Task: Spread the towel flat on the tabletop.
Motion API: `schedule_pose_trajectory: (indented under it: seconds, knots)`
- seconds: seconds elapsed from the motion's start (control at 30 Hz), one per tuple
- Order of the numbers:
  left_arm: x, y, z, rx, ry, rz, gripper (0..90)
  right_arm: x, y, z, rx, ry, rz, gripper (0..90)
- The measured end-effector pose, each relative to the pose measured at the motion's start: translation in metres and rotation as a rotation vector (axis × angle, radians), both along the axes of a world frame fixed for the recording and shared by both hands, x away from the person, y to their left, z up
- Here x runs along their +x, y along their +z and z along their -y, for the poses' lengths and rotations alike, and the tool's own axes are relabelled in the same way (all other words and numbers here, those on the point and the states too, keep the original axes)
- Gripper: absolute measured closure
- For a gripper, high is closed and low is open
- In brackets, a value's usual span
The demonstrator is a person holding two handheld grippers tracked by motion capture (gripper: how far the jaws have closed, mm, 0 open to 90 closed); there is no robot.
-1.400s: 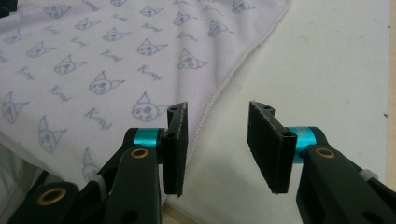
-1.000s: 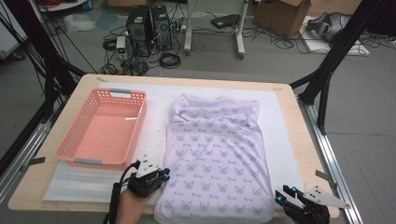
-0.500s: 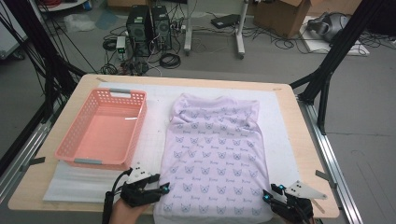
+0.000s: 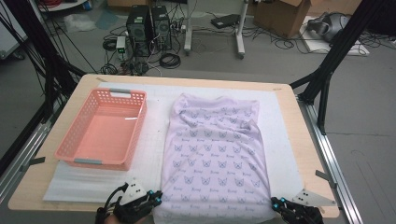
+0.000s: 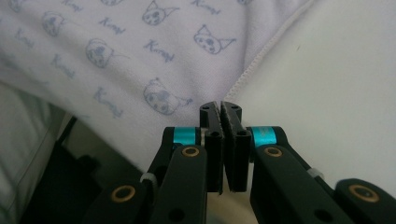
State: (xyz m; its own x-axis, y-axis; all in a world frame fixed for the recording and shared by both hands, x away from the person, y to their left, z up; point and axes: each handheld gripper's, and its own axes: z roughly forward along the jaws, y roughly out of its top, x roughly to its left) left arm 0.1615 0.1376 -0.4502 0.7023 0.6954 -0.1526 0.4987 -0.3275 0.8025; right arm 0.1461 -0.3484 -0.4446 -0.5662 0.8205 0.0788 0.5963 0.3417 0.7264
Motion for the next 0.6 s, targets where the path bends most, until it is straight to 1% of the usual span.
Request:
schedule_pose_trajectory:
  seconds: [0.03, 0.07, 0.1, 0.13, 0.17, 0.2, 0.23, 0.3, 0.33, 0.47, 0.5, 0.53, 0.57, 0.6]
  knots:
    - [-0.002, 0.000, 0.000, -0.004, 0.002, 0.004, 81.2, -0.002, 0.001, 0.000, 0.000, 0.000, -0.017, 87.8]
    - [-0.003, 0.001, -0.001, -0.008, 0.016, 0.018, 72.3, -0.003, 0.002, 0.001, -0.001, -0.001, -0.022, 85.3]
    - [0.000, 0.002, -0.002, -0.023, 0.028, 0.029, 60.8, -0.003, 0.002, 0.001, -0.002, -0.008, -0.005, 78.5]
    - [0.005, 0.003, -0.002, -0.037, 0.038, 0.039, 56.0, -0.001, 0.003, 0.000, 0.009, -0.030, 0.015, 67.3]
    - [0.011, 0.005, -0.003, -0.041, 0.053, 0.050, 55.6, 0.001, 0.004, 0.000, 0.035, -0.053, 0.035, 63.4]
    - [0.018, 0.006, -0.003, -0.049, 0.077, 0.056, 52.8, 0.005, 0.006, 0.000, 0.059, -0.066, 0.066, 60.5]
    - [0.025, 0.007, -0.003, -0.061, 0.091, 0.053, 50.8, 0.008, 0.007, 0.000, 0.070, -0.084, 0.087, 59.0]
    - [0.036, 0.009, -0.001, -0.057, 0.114, 0.064, 50.4, 0.016, 0.007, -0.002, 0.058, -0.113, 0.107, 58.3]
    - [0.042, 0.009, 0.000, -0.055, 0.121, 0.059, 50.0, 0.020, 0.006, -0.003, 0.048, -0.123, 0.115, 58.3]
    - [0.062, 0.005, 0.007, -0.034, 0.136, 0.025, 46.9, 0.038, 0.001, -0.006, 0.039, -0.152, 0.097, 57.9]
    - [0.065, 0.002, 0.009, -0.034, 0.140, 0.005, 45.5, 0.042, -0.001, -0.007, 0.032, -0.152, 0.092, 57.5]
    - [0.067, -0.001, 0.011, -0.036, 0.135, -0.021, 43.7, 0.046, -0.003, -0.009, 0.029, -0.154, 0.072, 57.5]
    - [0.066, -0.004, 0.014, -0.035, 0.122, -0.028, 42.9, 0.048, -0.006, -0.010, 0.016, -0.147, 0.059, 57.6]
    - [0.061, -0.005, 0.018, -0.021, 0.110, 0.006, 39.5, 0.048, -0.007, -0.012, 0.006, -0.149, 0.069, 59.7]
